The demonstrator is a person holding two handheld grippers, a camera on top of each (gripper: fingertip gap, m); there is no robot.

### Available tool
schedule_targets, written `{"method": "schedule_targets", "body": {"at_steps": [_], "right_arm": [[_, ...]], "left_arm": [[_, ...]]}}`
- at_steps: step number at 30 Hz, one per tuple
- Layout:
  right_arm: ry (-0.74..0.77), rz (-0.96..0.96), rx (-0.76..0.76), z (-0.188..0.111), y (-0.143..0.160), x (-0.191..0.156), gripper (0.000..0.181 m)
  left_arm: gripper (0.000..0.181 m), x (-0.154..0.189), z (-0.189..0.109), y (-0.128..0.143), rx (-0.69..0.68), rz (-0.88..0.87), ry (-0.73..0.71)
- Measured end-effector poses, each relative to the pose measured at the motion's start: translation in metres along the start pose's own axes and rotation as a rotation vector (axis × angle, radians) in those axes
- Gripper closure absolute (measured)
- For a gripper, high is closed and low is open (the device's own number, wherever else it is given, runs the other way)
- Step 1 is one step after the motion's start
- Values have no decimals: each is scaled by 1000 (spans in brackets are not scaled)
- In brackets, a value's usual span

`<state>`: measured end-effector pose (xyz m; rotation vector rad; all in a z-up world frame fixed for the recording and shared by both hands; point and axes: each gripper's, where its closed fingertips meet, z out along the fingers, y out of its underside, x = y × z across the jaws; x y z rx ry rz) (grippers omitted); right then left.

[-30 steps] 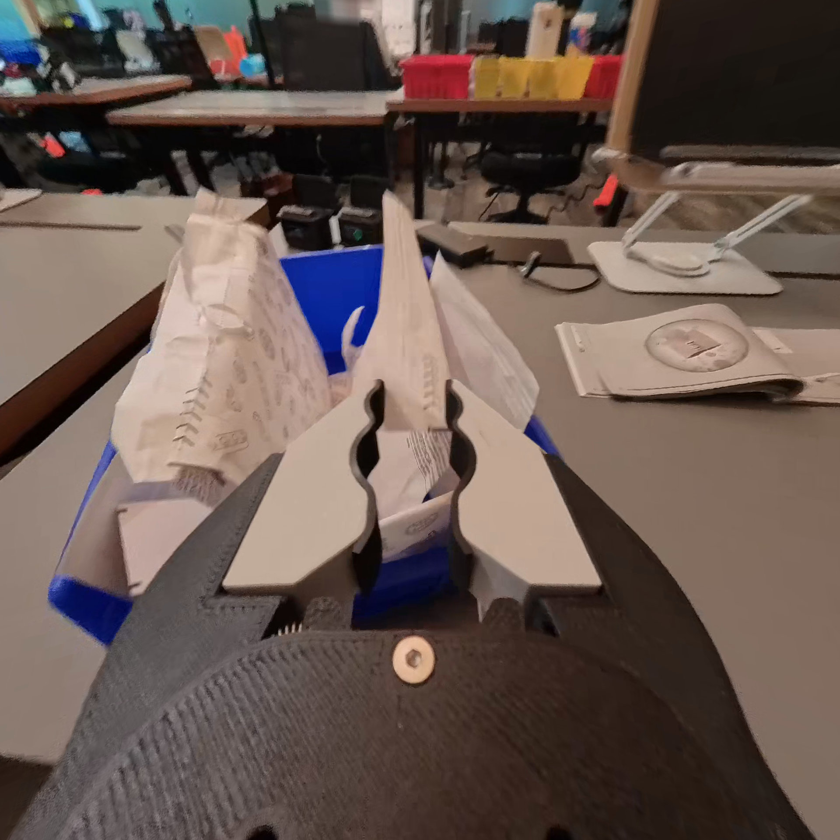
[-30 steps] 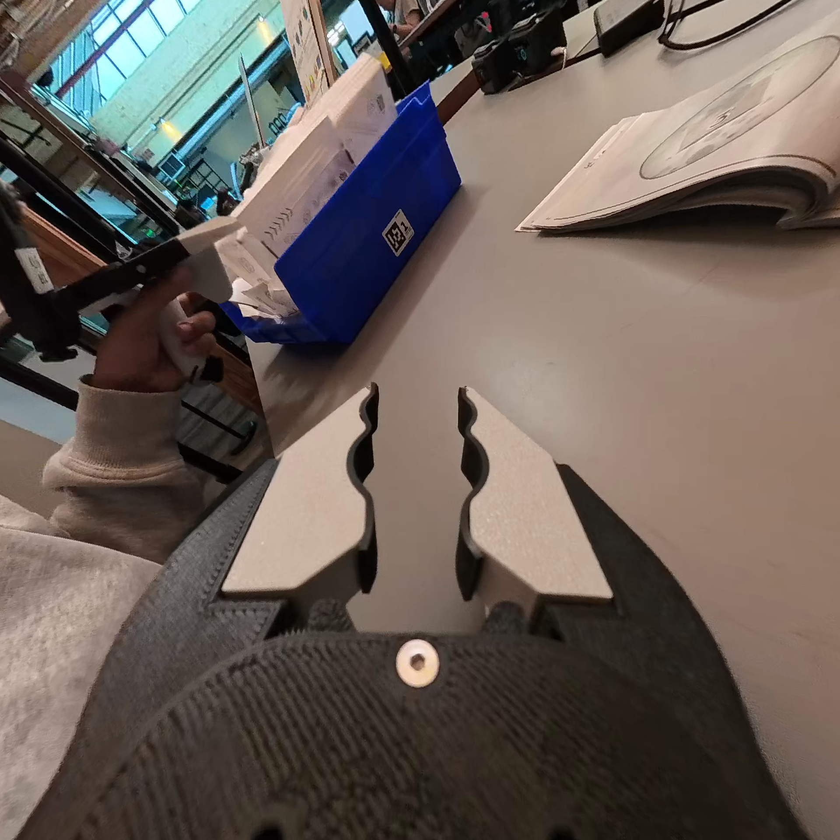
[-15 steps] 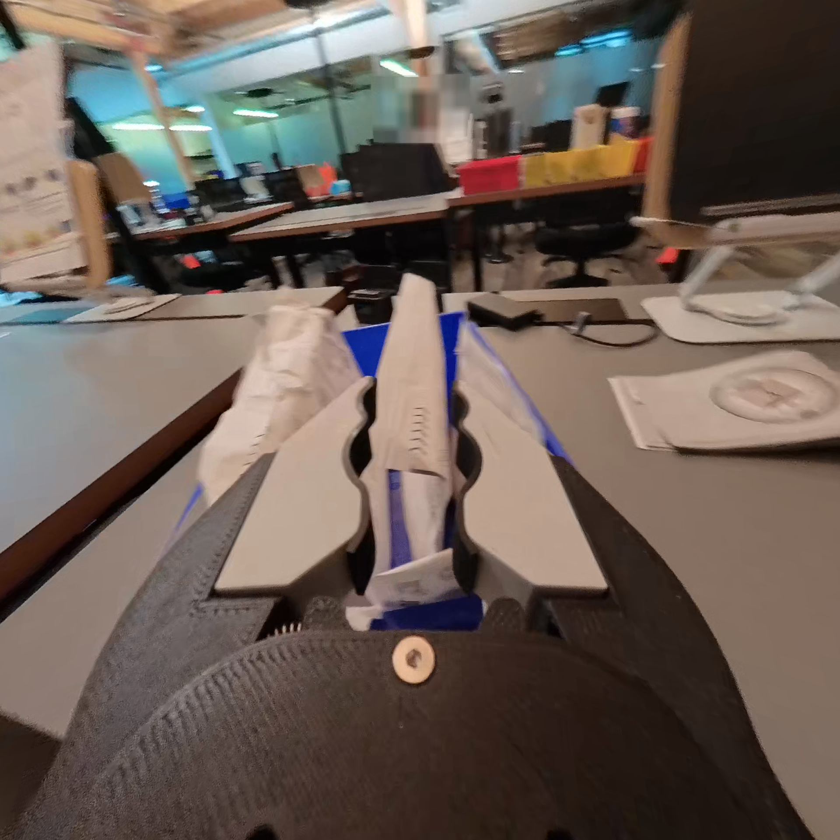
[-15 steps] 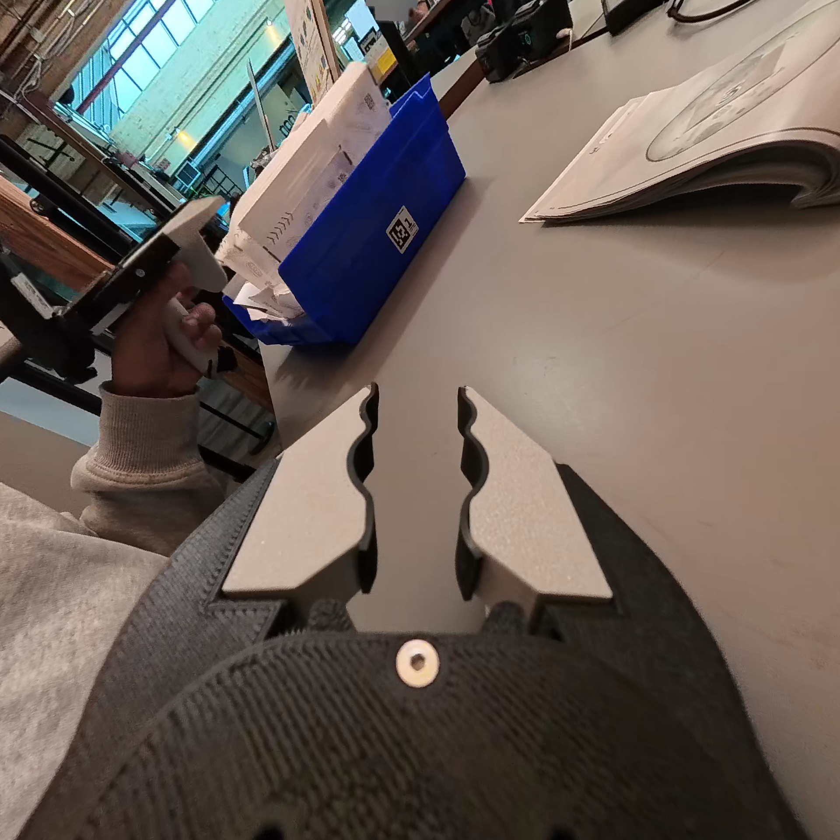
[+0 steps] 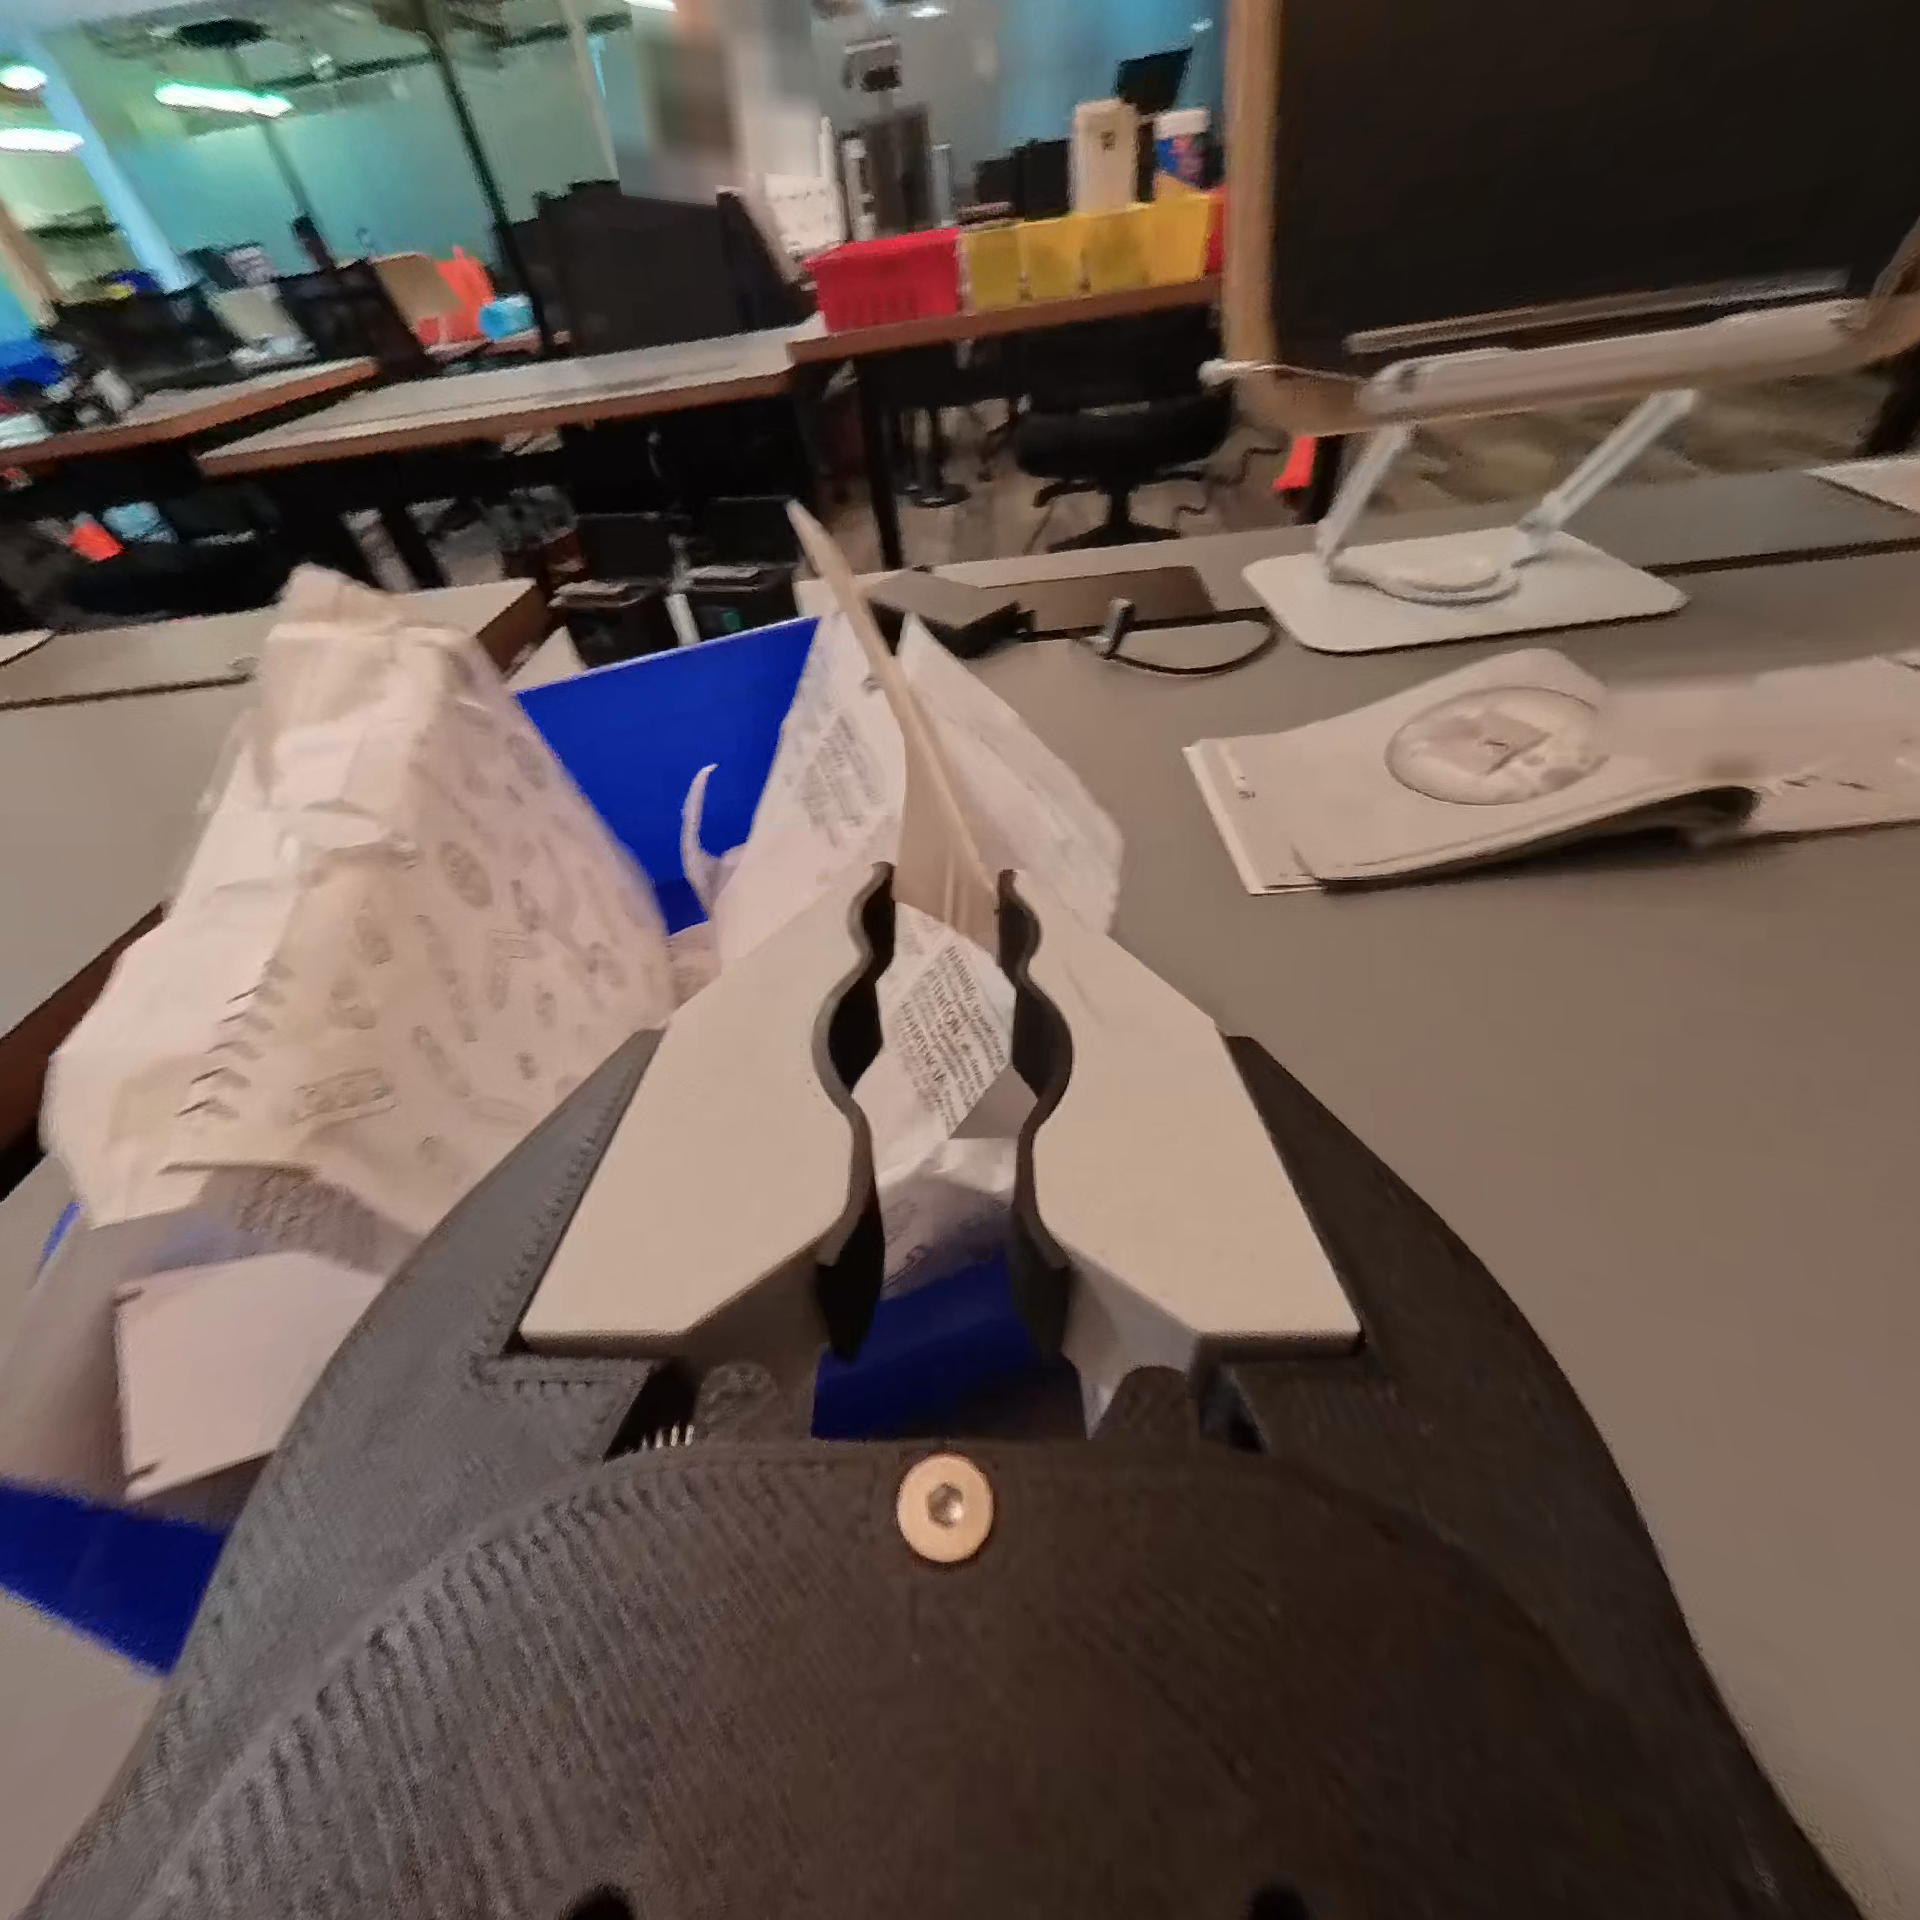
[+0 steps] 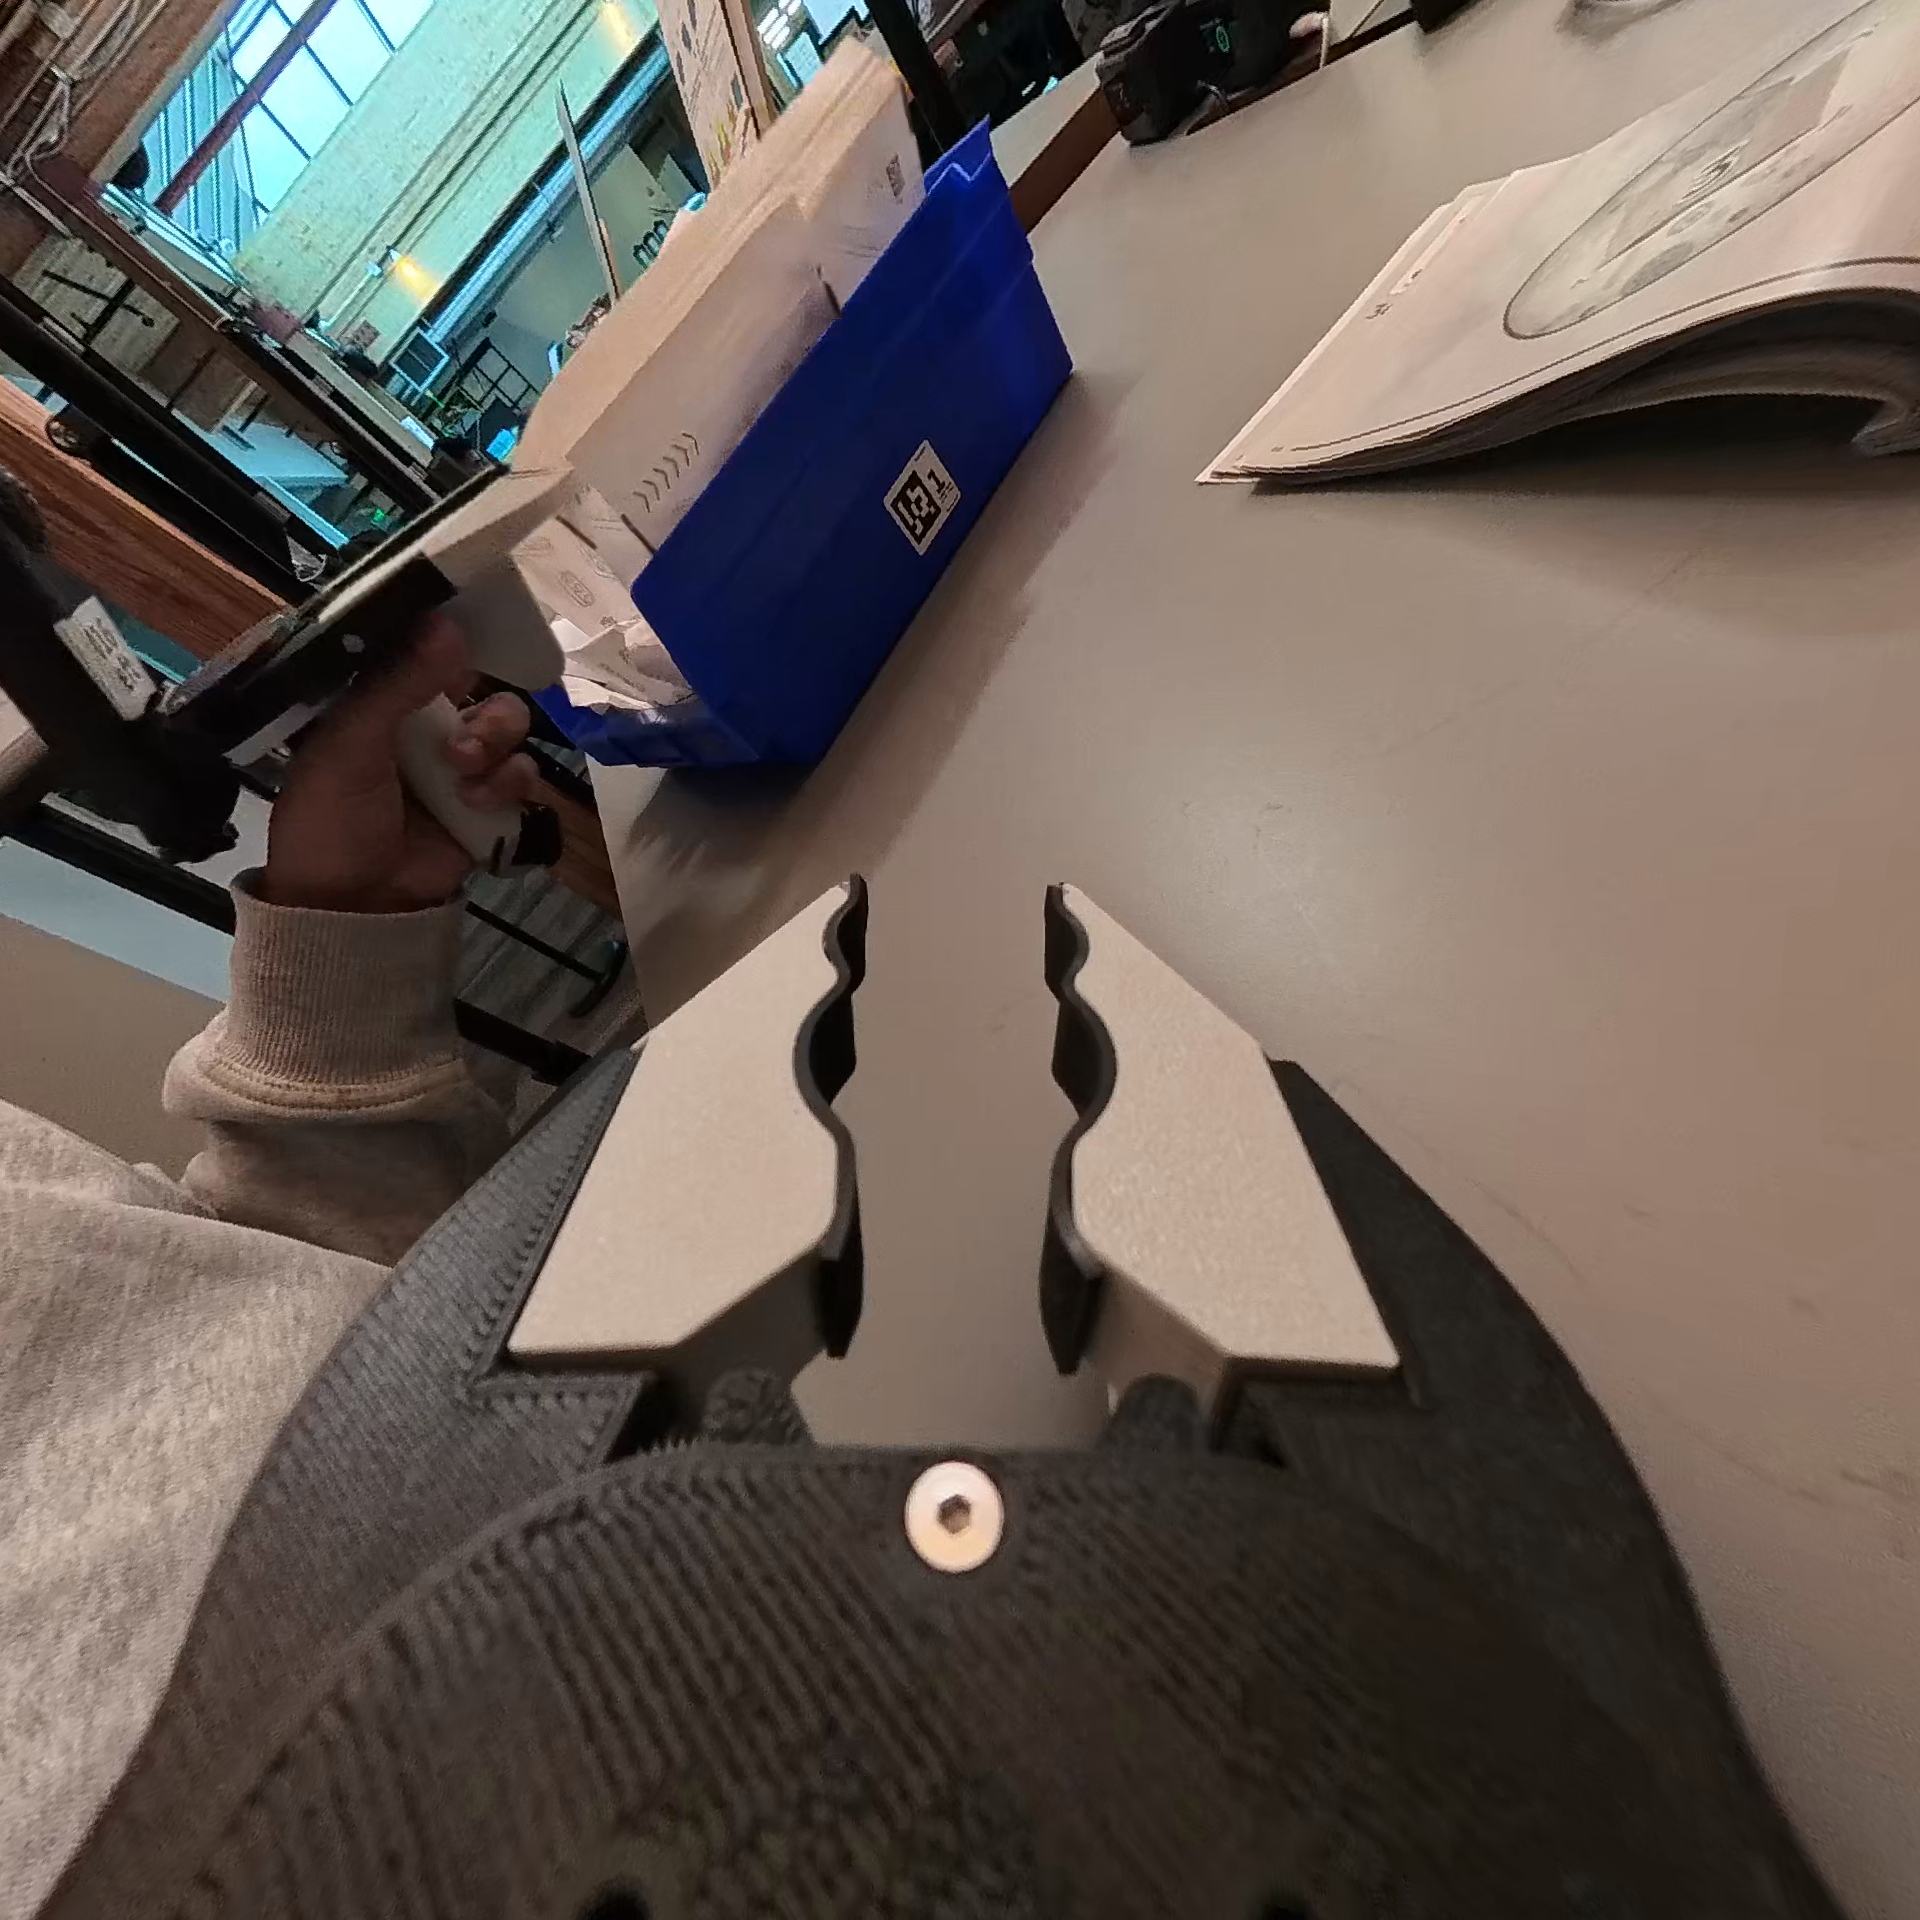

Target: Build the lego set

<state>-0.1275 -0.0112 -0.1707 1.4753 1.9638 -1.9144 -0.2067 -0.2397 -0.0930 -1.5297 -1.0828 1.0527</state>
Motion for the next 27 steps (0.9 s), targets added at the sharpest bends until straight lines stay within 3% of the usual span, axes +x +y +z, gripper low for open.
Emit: {"method": "schedule_targets", "body": {"at_steps": [3, 22, 27], "right_arm": [[-1, 2, -2, 0, 0, 0, 148], [-12, 7, -13, 1, 2, 0, 148], [-14, 13, -12, 1, 1, 0, 149]], "left_arm": [[181, 19, 0, -4, 32, 44, 49], [181, 28, 6, 1, -5, 101, 55], [178, 12, 1, -7, 23, 99, -17]]}}
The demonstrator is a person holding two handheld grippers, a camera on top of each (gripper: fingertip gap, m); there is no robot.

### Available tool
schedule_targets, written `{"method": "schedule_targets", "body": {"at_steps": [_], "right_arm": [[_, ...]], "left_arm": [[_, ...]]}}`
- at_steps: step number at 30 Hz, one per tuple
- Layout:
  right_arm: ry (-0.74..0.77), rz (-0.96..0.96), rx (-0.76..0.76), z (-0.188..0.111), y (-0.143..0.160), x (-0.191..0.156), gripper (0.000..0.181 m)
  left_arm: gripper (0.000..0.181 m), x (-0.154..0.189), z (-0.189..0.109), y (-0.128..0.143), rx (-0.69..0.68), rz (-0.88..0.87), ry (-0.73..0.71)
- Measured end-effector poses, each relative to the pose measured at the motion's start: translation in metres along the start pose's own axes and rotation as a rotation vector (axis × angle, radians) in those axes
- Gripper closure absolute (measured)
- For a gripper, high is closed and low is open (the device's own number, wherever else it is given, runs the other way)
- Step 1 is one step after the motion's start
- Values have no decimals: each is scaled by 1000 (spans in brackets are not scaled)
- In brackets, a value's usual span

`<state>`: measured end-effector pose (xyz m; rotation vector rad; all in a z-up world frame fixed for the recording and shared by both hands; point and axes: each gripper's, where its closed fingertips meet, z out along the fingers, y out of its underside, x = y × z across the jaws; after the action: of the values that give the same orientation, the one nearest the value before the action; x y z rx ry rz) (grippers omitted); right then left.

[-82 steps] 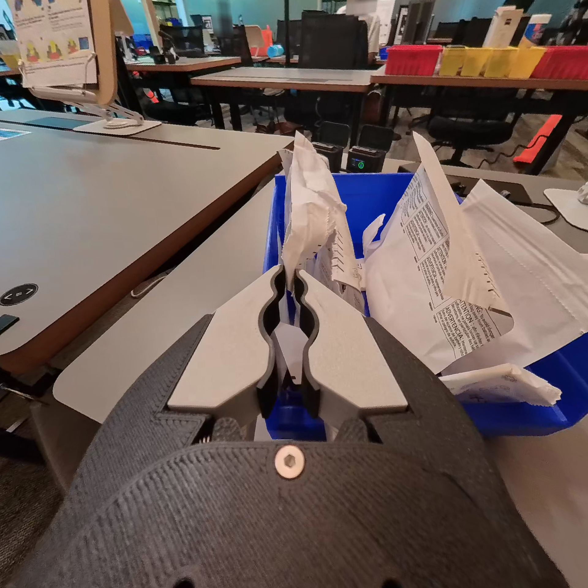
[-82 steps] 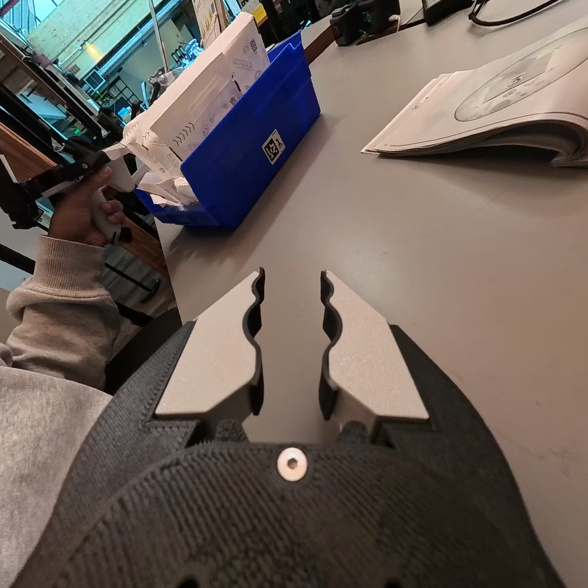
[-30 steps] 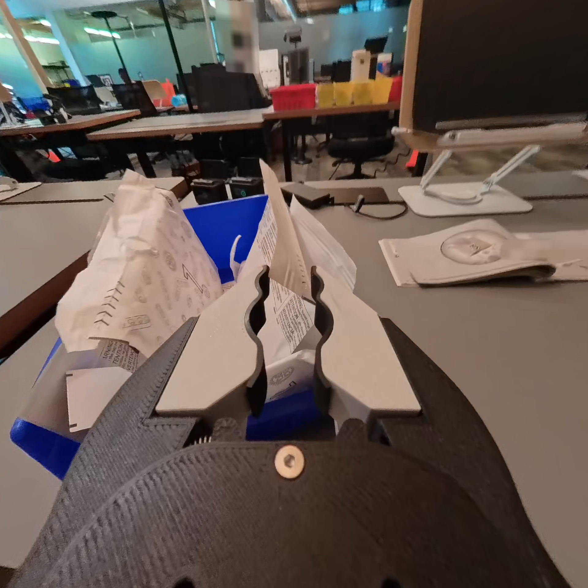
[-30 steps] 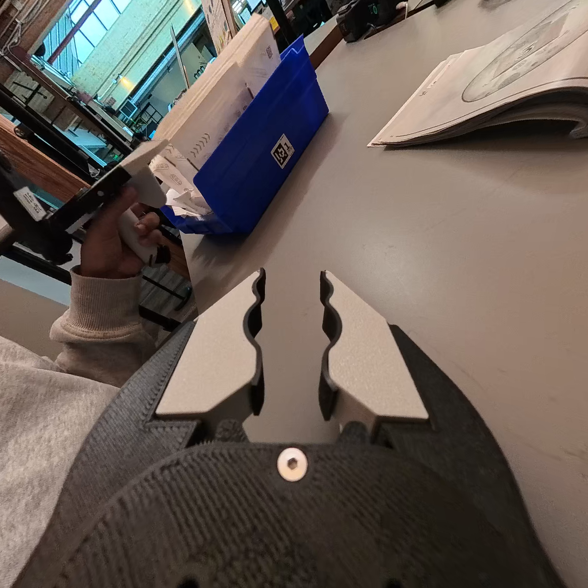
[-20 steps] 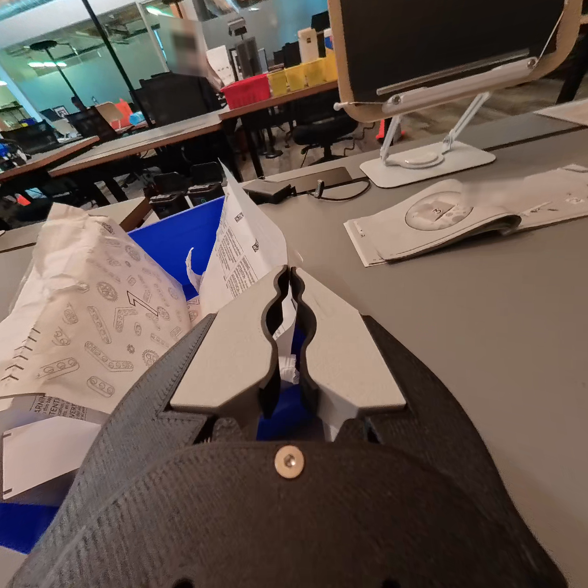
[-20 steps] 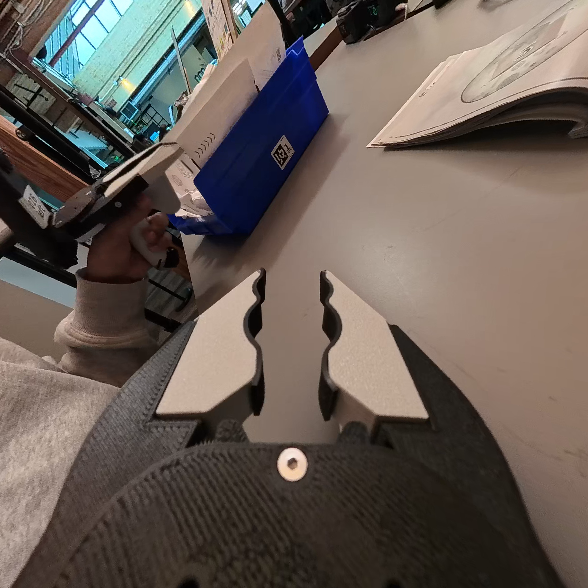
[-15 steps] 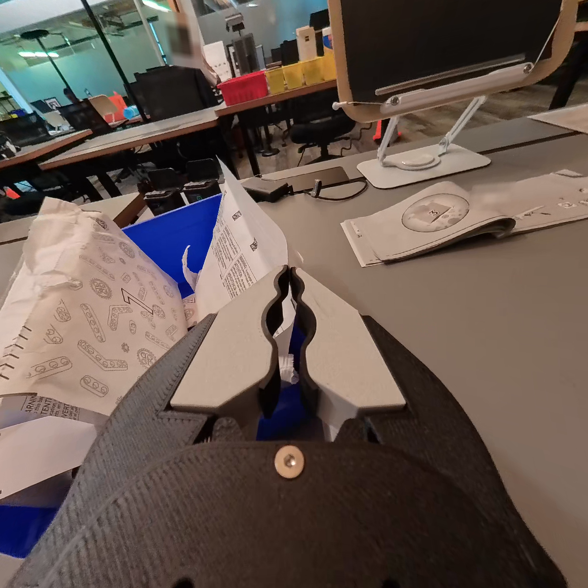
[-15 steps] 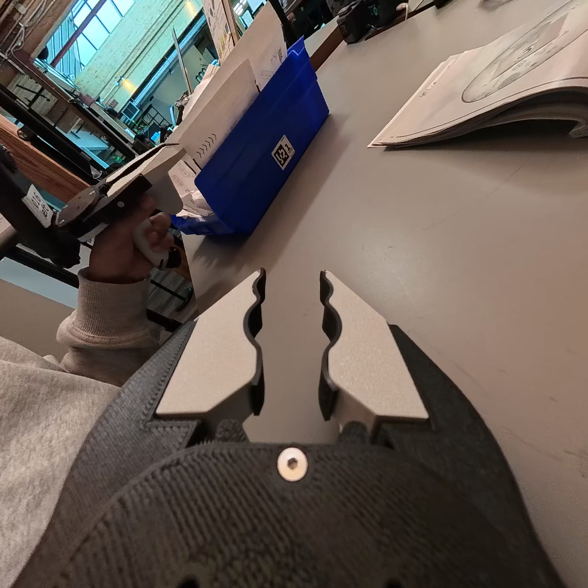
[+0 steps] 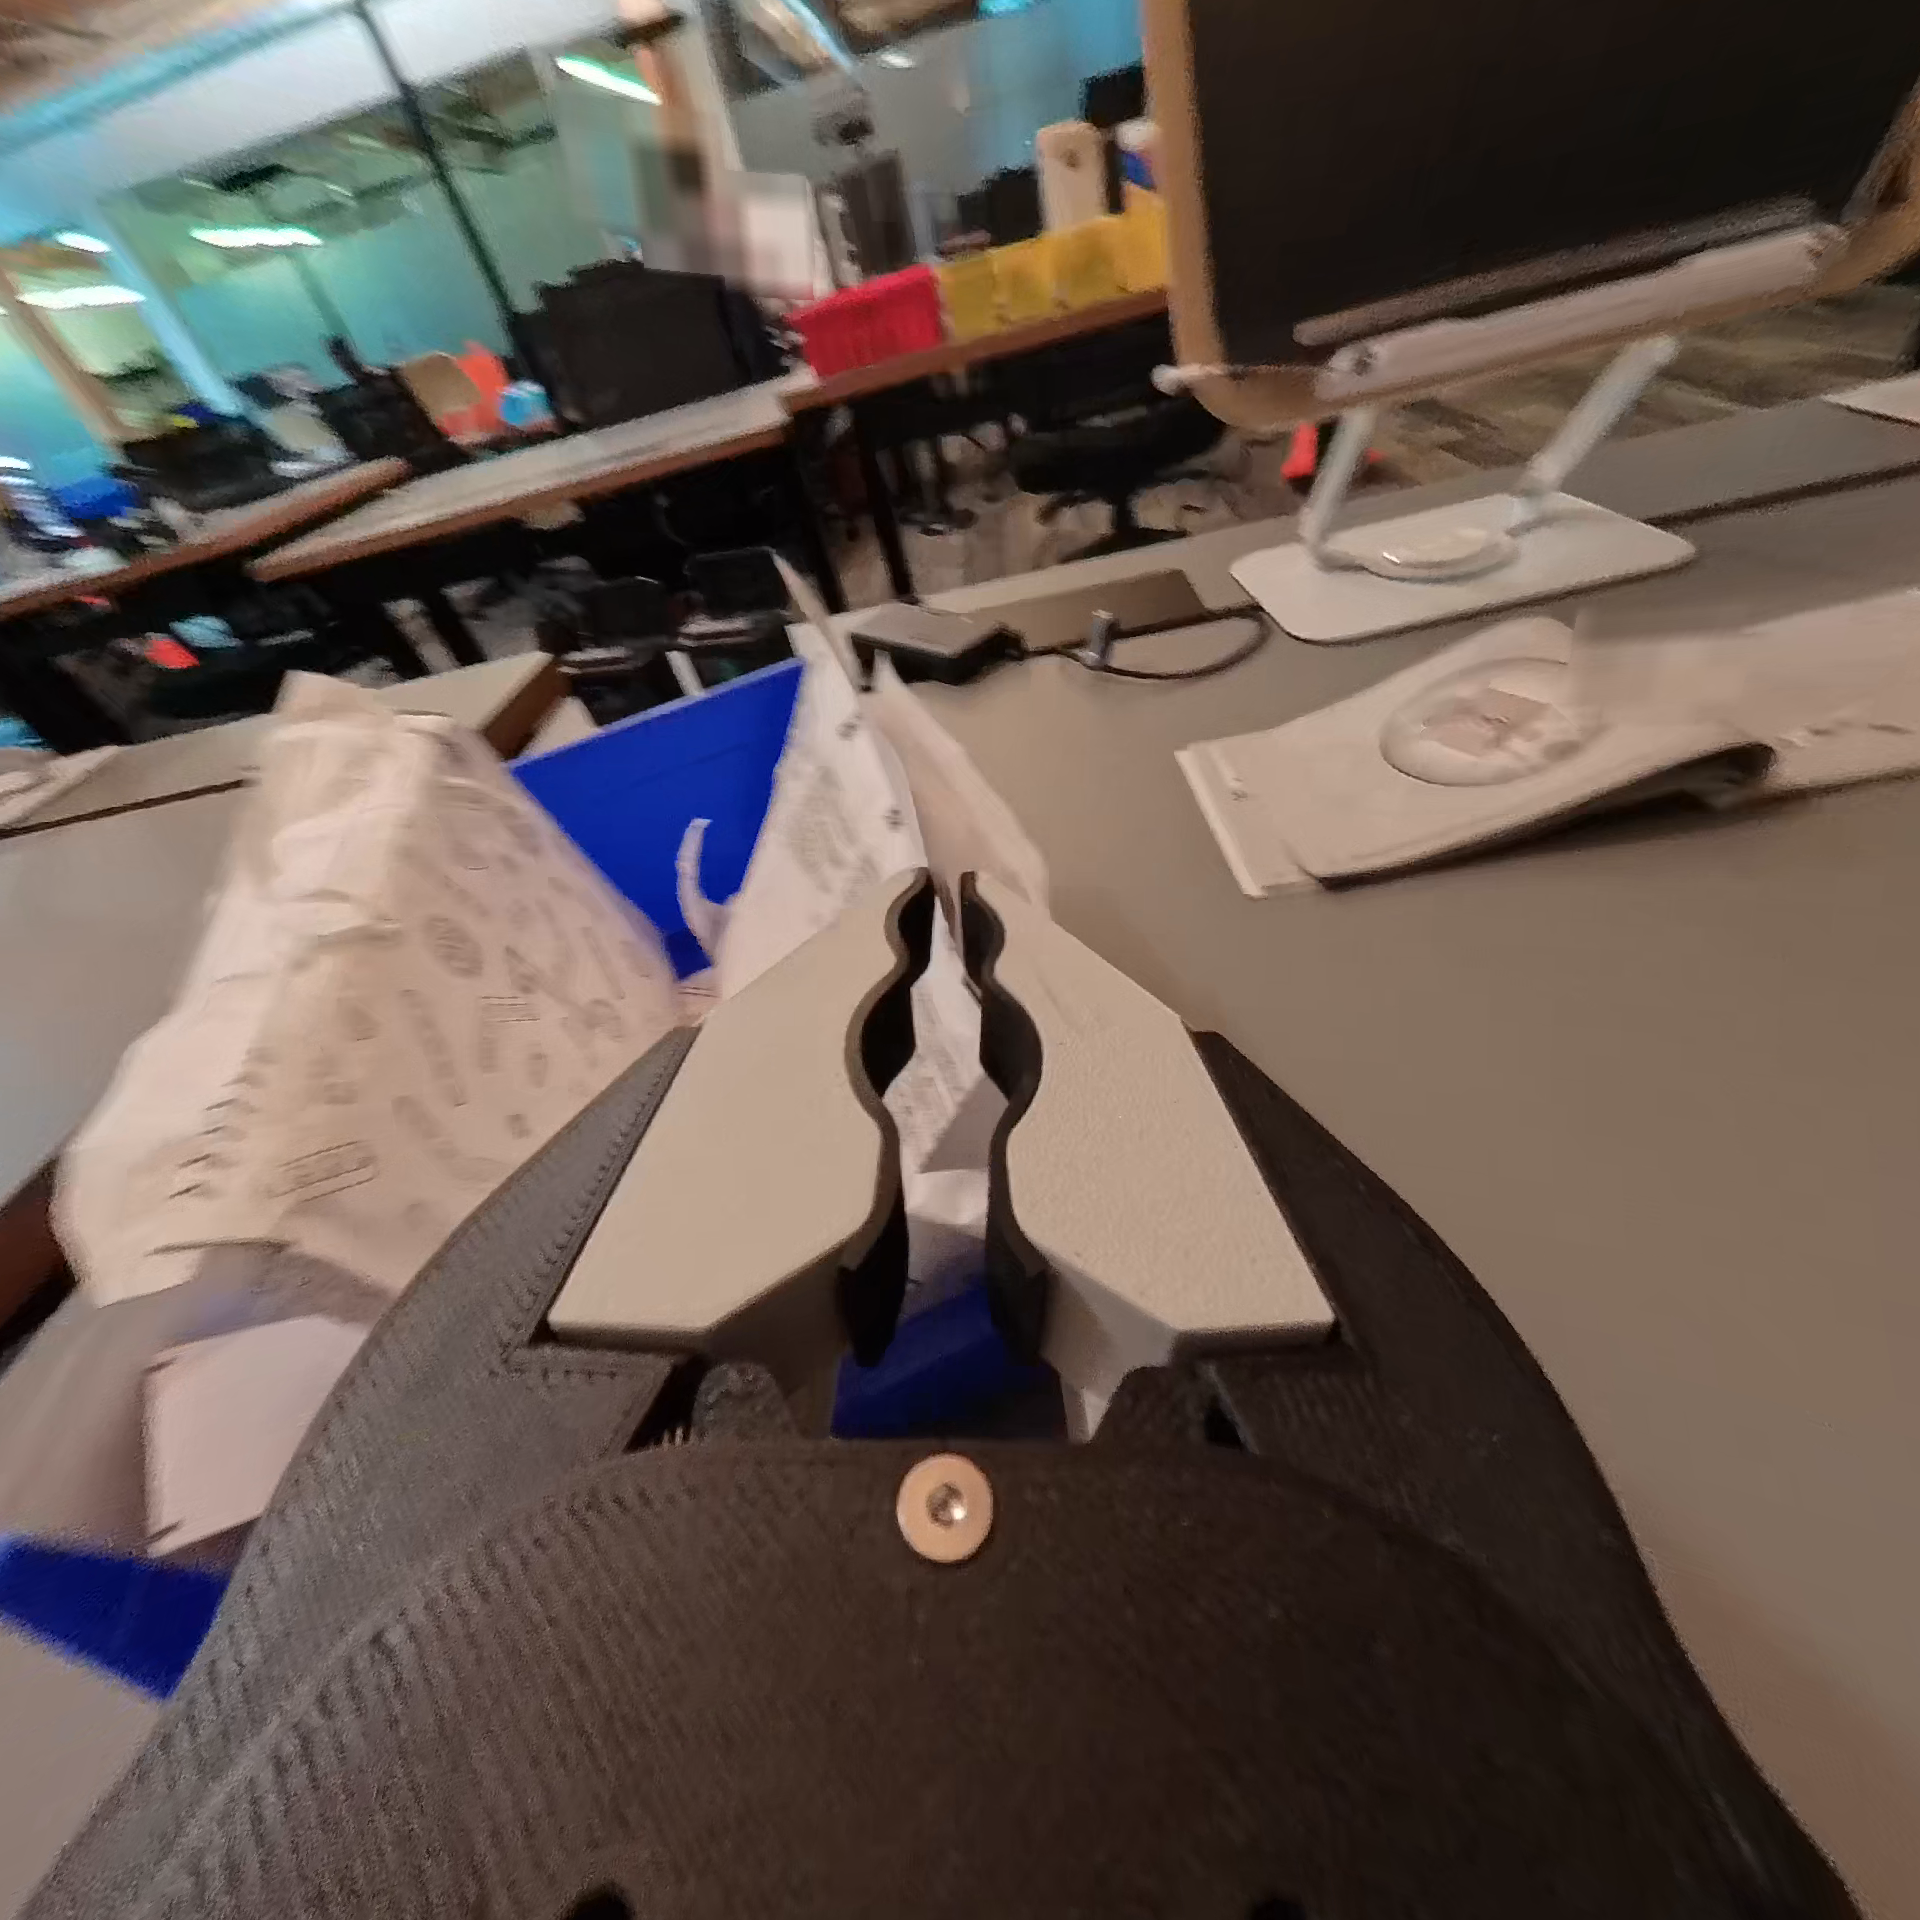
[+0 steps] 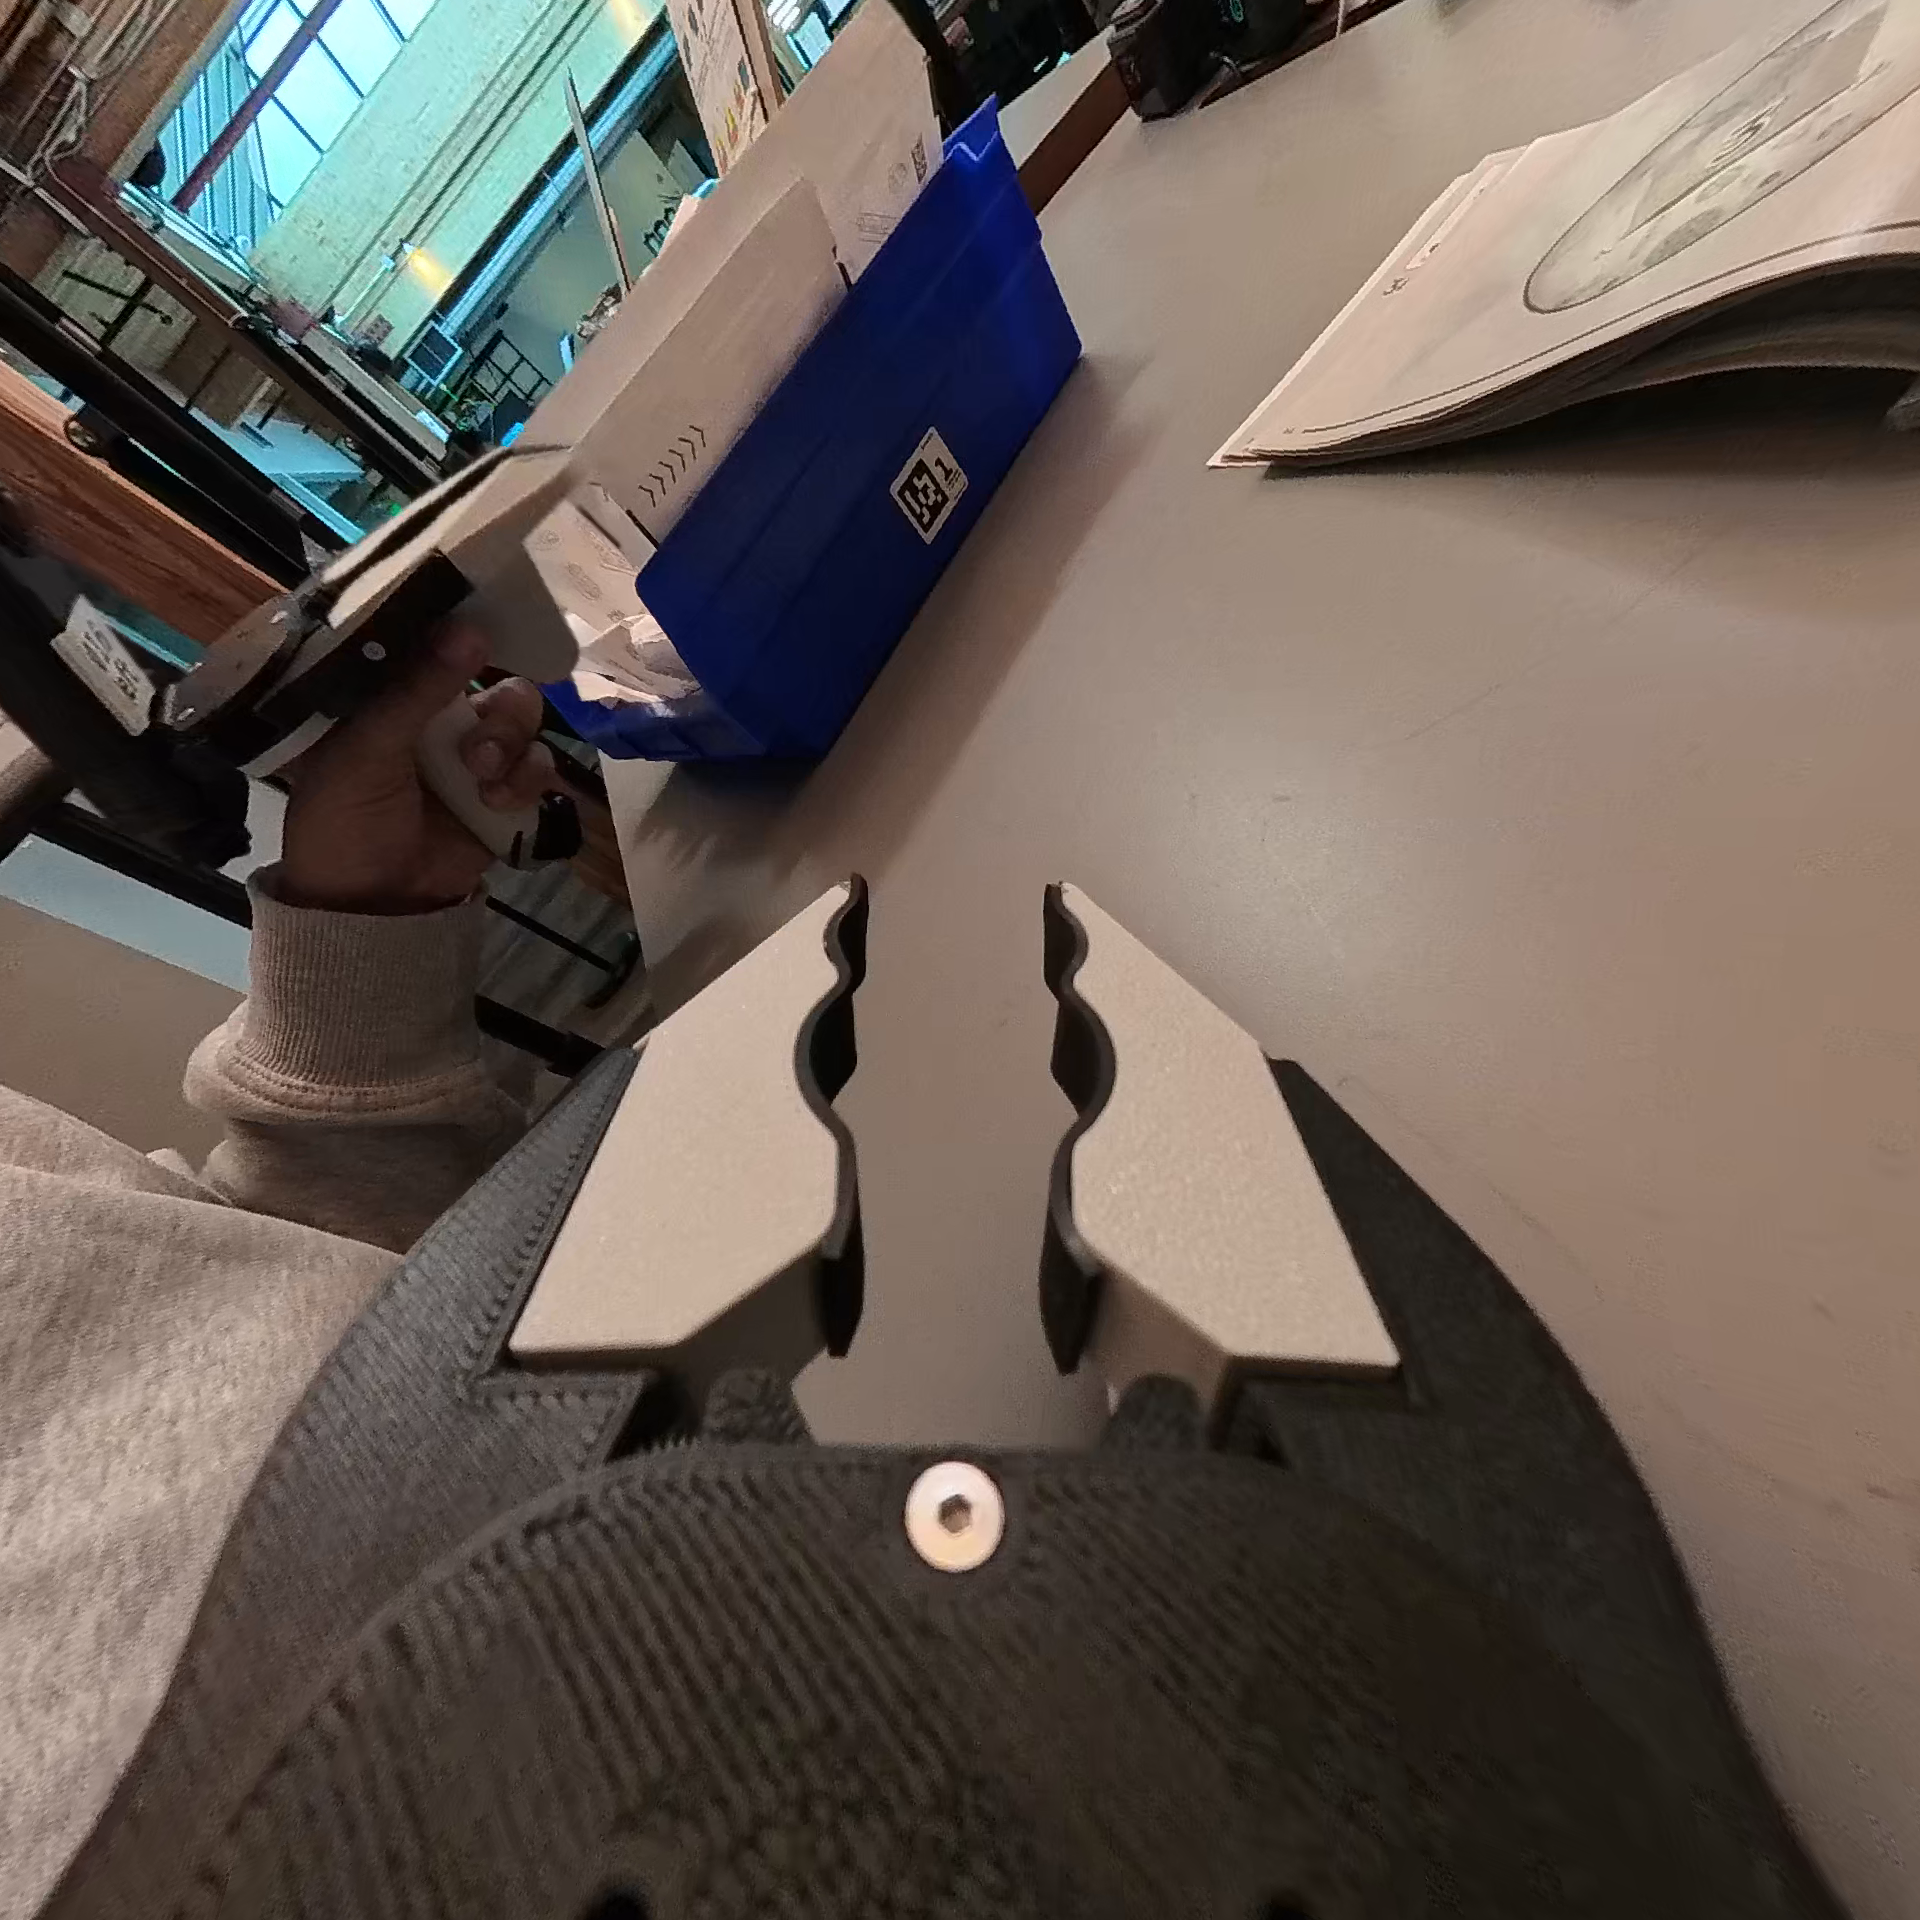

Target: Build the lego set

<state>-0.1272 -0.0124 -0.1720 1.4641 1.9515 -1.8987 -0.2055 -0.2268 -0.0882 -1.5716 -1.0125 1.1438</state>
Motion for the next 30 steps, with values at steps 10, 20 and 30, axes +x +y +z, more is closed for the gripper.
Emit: {"method": "schedule_targets", "body": {"at_steps": [10, 20, 30], "right_arm": [[-27, 12, 0, 3, 0, -3, 149], [-22, 5, 28, 0, -3, -4, 149], [-22, 4, 21, 1, -3, -4, 149]], "left_arm": [[138, -100, -44, 26, 78, -321, -417], [146, -97, -27, 28, 63, -373, -371], [181, -53, -13, 16, 86, -234, -211]]}}
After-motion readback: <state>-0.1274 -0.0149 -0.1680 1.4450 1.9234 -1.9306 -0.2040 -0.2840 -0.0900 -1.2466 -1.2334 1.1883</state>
